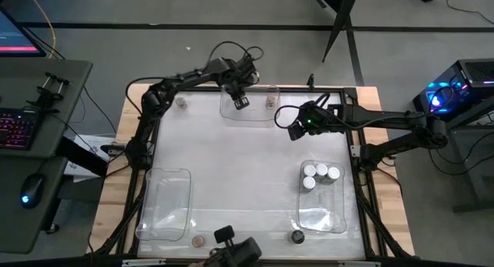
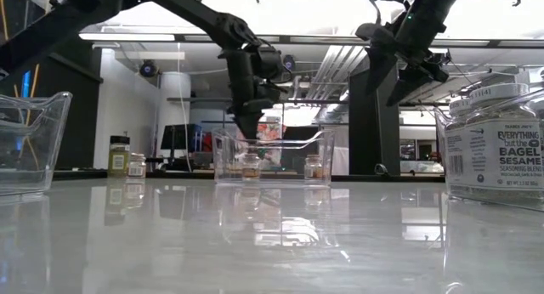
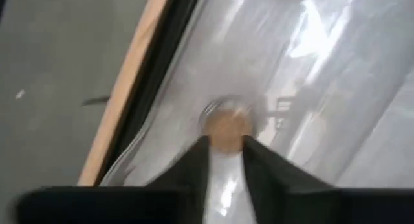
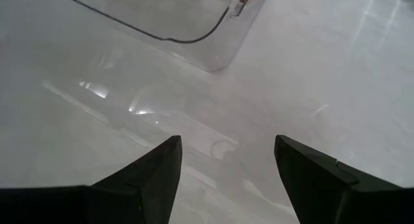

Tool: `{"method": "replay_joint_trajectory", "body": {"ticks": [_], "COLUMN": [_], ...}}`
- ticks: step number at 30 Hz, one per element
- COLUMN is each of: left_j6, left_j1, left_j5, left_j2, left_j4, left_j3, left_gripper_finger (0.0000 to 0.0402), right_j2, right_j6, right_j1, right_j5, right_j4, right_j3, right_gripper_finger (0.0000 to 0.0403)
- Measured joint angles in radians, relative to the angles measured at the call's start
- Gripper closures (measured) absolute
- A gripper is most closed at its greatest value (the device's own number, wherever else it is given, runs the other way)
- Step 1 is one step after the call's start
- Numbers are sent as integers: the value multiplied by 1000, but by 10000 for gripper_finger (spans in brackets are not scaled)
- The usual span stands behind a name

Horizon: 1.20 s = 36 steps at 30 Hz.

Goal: Sort spices by type
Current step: Put the brown seasoning bottle into the top transparent bin

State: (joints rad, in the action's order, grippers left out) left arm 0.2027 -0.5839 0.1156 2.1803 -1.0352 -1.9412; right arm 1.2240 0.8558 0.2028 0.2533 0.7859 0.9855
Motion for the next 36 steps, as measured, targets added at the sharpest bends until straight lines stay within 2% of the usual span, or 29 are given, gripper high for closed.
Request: {"method": "replay_joint_trajectory", "body": {"ticks": [2, 7, 16, 25, 36], "left_j6": [-7, -7, 98, 106, 104], "left_j1": [9, 30, 49, 26, 50], "left_j5": [-25, 16, 211, 277, 261], "left_j2": [0, 1, -32, 42, 80], "left_j4": [63, 133, -53, 21, 58], "left_j3": [19, 65, 63, 63, 63], "left_gripper_finger": [387, 399, 401, 401, 401], "right_j2": [0, 0, 0, 0, 0], "right_j6": [0, 0, 8, 8, 8], "right_j1": [0, 0, 0, 0, 0], "right_j5": [7, 8, 34, 53, 51], "right_j4": [-1, -8, -10, -44, -51], "right_j3": [0, 0, 0, 0, 0], "right_gripper_finger": [160, 160, 160, 160, 160]}}
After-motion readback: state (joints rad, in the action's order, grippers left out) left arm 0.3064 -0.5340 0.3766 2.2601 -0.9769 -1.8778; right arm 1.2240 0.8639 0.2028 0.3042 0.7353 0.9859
